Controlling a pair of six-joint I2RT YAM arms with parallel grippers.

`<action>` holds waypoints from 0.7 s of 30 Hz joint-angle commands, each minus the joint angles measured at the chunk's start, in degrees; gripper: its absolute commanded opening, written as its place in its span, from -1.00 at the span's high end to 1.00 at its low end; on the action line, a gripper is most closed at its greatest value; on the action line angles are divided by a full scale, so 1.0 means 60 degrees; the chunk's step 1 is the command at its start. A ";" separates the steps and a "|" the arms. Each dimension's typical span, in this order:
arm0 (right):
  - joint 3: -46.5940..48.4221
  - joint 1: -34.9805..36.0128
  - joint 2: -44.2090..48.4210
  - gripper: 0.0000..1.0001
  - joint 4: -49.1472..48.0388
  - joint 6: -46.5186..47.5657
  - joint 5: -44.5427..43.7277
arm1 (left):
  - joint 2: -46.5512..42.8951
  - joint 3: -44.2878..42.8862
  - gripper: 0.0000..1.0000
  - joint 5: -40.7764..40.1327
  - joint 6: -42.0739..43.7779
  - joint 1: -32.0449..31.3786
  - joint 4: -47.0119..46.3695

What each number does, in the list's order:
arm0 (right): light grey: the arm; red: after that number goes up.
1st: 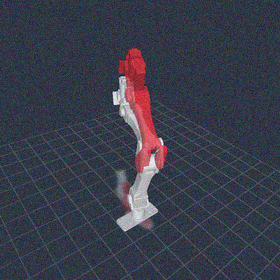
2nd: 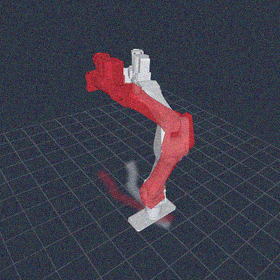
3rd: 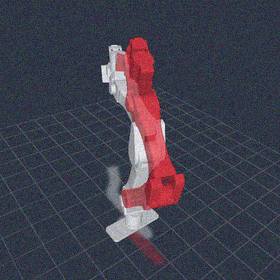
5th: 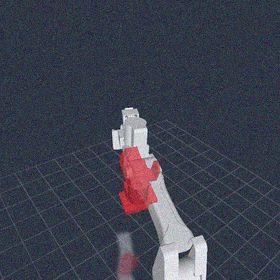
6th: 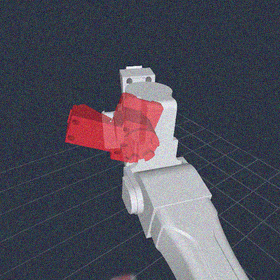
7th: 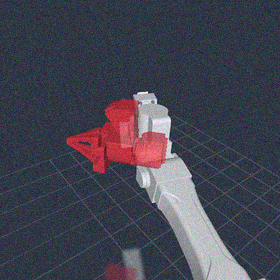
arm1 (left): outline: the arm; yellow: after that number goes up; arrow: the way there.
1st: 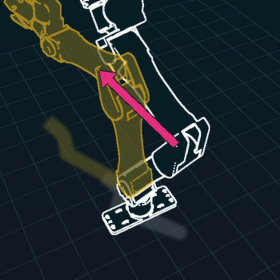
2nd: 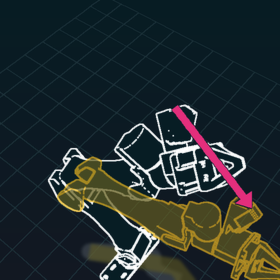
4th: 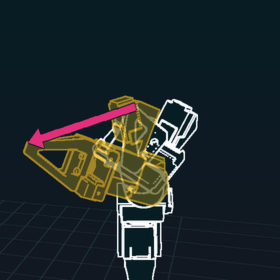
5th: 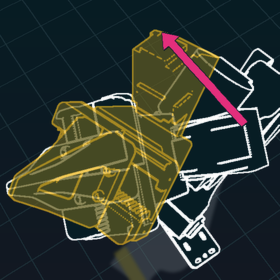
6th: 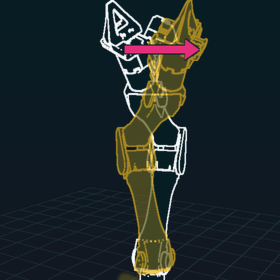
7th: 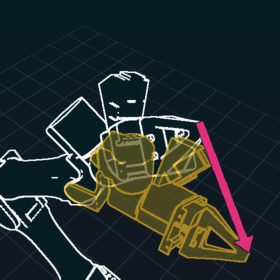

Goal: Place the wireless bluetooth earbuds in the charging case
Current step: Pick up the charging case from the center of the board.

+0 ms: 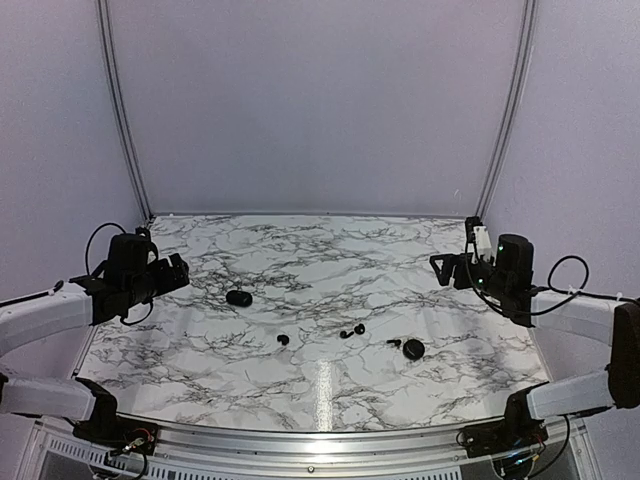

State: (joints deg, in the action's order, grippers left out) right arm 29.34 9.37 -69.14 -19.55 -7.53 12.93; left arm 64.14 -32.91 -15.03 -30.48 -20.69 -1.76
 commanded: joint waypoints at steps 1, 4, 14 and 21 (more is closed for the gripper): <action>0.0119 0.0025 0.0304 -0.97 -0.0126 0.0047 0.0224 | -0.0172 -0.0243 -0.98 0.0071 0.0228 0.0030 0.0147; -0.0011 0.0021 0.0520 -0.97 -0.0257 0.0009 0.0325 | -0.0162 -0.0324 -0.98 0.0673 0.0885 0.0012 0.0147; 0.0357 -0.0008 0.0407 -0.97 -0.0356 -0.0226 0.1289 | 0.0506 -0.0887 -0.98 0.2429 0.1929 -0.0265 0.0278; 0.0598 -0.0008 0.0116 -0.97 -0.0228 -0.0296 0.2283 | 0.1972 -0.1892 -0.94 0.2351 0.2153 -0.0832 0.1329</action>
State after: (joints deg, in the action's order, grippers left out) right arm 30.24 9.37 -67.53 -20.40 -8.19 22.24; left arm 72.03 -41.28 -1.91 -19.49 -24.29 1.89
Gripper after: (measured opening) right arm 0.986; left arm 0.986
